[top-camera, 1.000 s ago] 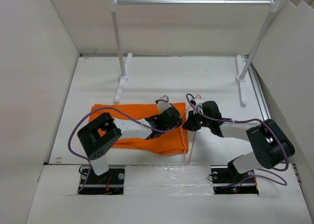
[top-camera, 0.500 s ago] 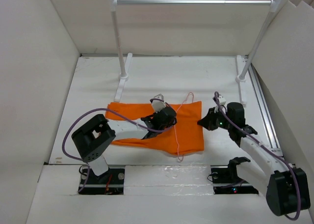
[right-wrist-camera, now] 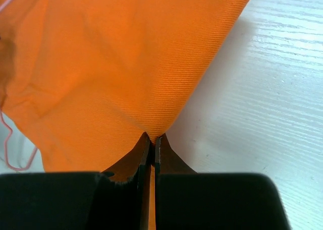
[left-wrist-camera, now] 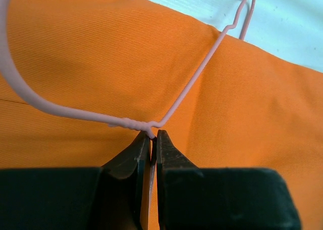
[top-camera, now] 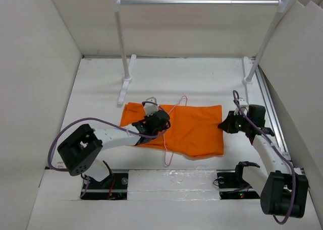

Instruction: Place the trousers on the hanger

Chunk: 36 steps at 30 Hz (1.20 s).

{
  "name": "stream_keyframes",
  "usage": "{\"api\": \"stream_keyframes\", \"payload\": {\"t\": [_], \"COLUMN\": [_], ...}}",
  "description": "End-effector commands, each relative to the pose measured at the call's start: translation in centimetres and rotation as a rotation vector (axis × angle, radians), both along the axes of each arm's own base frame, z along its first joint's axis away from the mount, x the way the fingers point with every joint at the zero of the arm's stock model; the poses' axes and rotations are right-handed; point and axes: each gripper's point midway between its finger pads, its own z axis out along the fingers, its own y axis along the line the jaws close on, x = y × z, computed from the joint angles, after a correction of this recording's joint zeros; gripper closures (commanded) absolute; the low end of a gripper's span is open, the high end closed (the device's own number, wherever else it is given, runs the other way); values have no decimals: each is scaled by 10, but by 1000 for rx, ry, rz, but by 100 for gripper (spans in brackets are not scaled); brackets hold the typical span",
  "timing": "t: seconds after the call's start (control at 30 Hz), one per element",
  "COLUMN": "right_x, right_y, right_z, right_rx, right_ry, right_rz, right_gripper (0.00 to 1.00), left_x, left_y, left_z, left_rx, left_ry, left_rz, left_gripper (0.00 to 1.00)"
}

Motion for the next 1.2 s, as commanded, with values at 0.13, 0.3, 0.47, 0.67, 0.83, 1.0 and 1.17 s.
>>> {"api": "stream_keyframes", "payload": {"t": [0.13, 0.3, 0.47, 0.67, 0.83, 1.0, 1.17], "right_x": [34, 36, 28, 26, 27, 28, 24], "right_y": [-15, -19, -23, -23, -23, -24, -22], "right_z": [6, -5, -23, -30, -29, -12, 8], "right_rx": [-49, -45, -77, -73, -77, -85, -82], "right_ry": [-73, -46, -1, 18, 26, 4, -10], "right_rz": [7, -10, -14, -16, -10, -18, -3], "right_gripper": [100, 100, 100, 100, 100, 100, 75], "left_x": [8, 14, 16, 21, 16, 15, 13], "left_y": [18, 12, -3, -11, -22, -32, -39], "left_z": [23, 35, 53, 75, 105, 159, 200], "left_rx": [160, 143, 80, 41, 33, 55, 39], "left_ry": [-70, -77, -95, -130, -188, -296, -372], "left_rz": [39, 62, 65, 54, 19, -18, -72], "left_gripper": [100, 100, 100, 100, 100, 100, 100]}}
